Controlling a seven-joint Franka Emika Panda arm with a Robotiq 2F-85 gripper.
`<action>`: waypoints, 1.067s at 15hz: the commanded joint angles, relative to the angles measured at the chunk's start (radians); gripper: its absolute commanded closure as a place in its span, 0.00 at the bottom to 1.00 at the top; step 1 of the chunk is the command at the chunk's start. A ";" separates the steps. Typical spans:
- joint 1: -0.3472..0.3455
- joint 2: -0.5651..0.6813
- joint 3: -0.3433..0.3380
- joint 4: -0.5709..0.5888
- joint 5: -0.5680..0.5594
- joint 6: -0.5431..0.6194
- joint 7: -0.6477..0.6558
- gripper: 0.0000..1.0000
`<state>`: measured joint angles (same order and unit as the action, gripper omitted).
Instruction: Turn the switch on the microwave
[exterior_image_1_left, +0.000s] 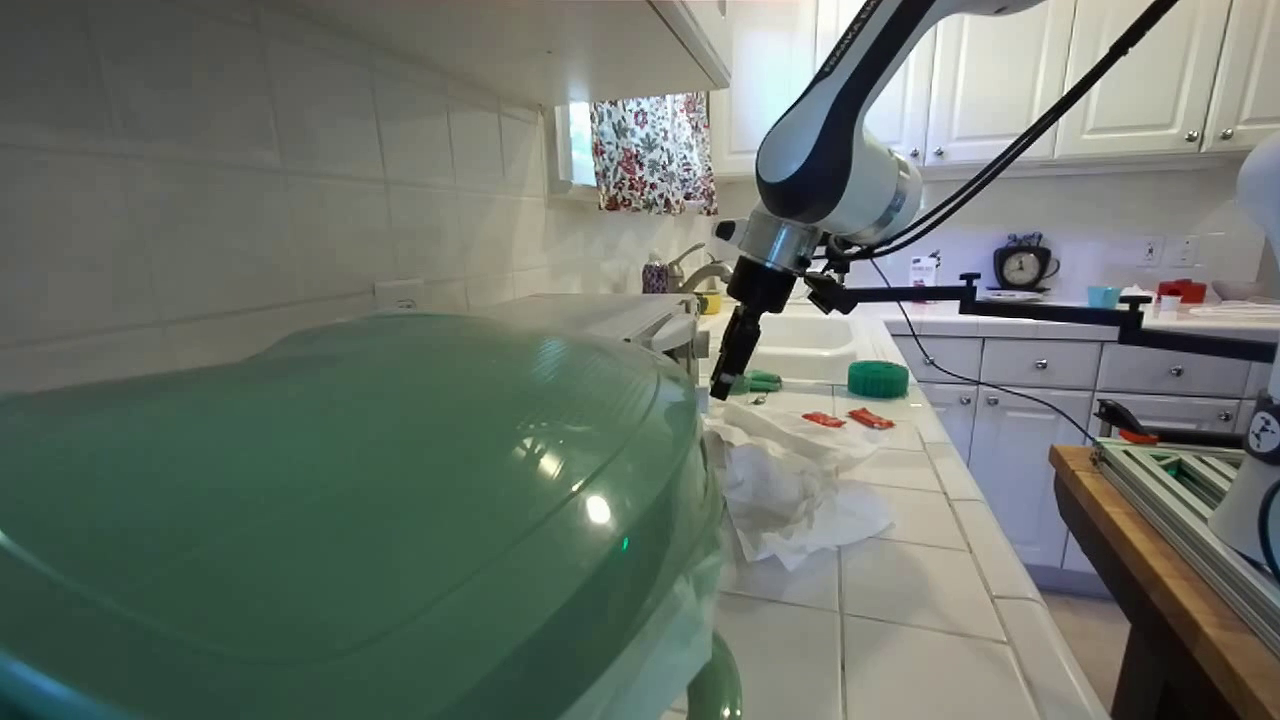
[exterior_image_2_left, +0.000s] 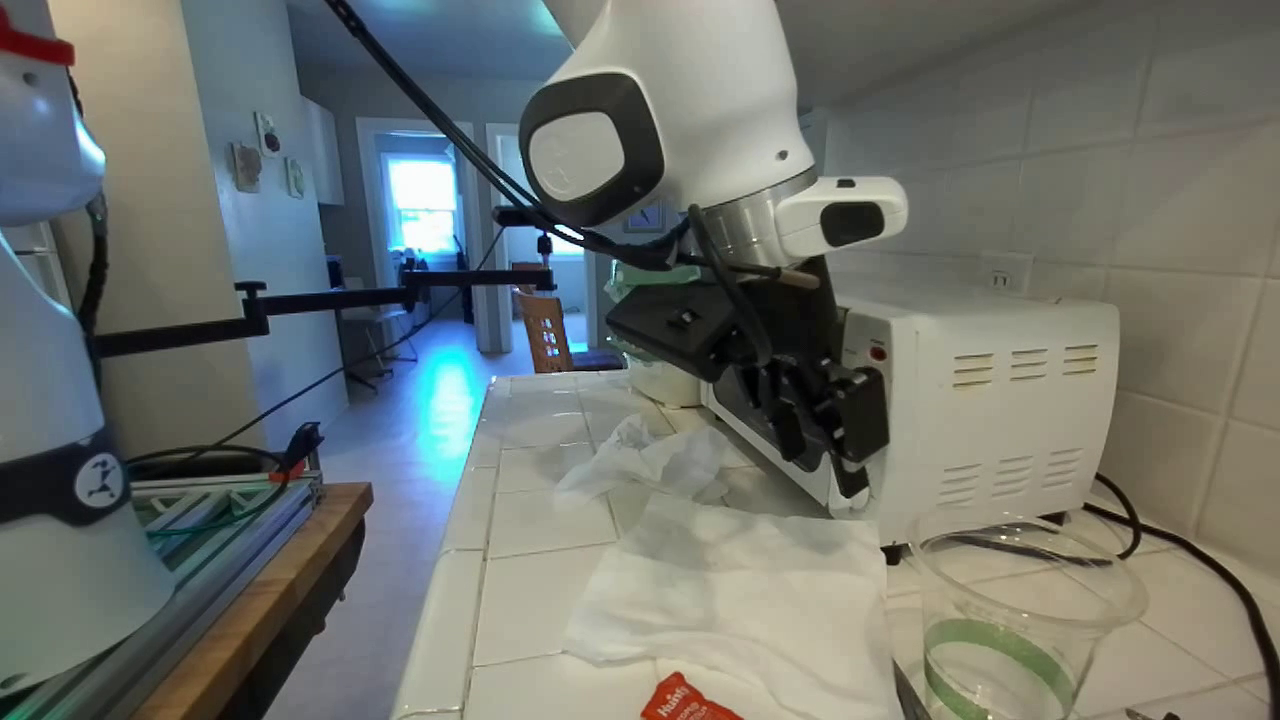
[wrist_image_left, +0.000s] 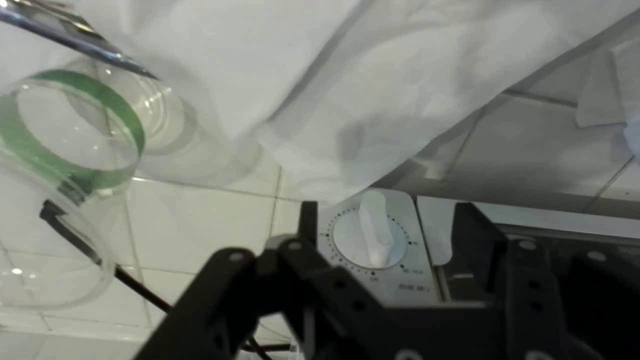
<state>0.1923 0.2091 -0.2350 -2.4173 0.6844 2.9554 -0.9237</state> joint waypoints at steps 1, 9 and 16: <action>-0.029 0.036 0.045 0.040 0.066 0.034 -0.073 0.34; -0.055 0.077 0.072 0.061 0.085 0.058 -0.051 0.42; -0.075 0.106 0.087 0.081 0.084 0.058 -0.055 0.56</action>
<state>0.1391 0.2927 -0.1721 -2.3619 0.7396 3.0079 -0.9501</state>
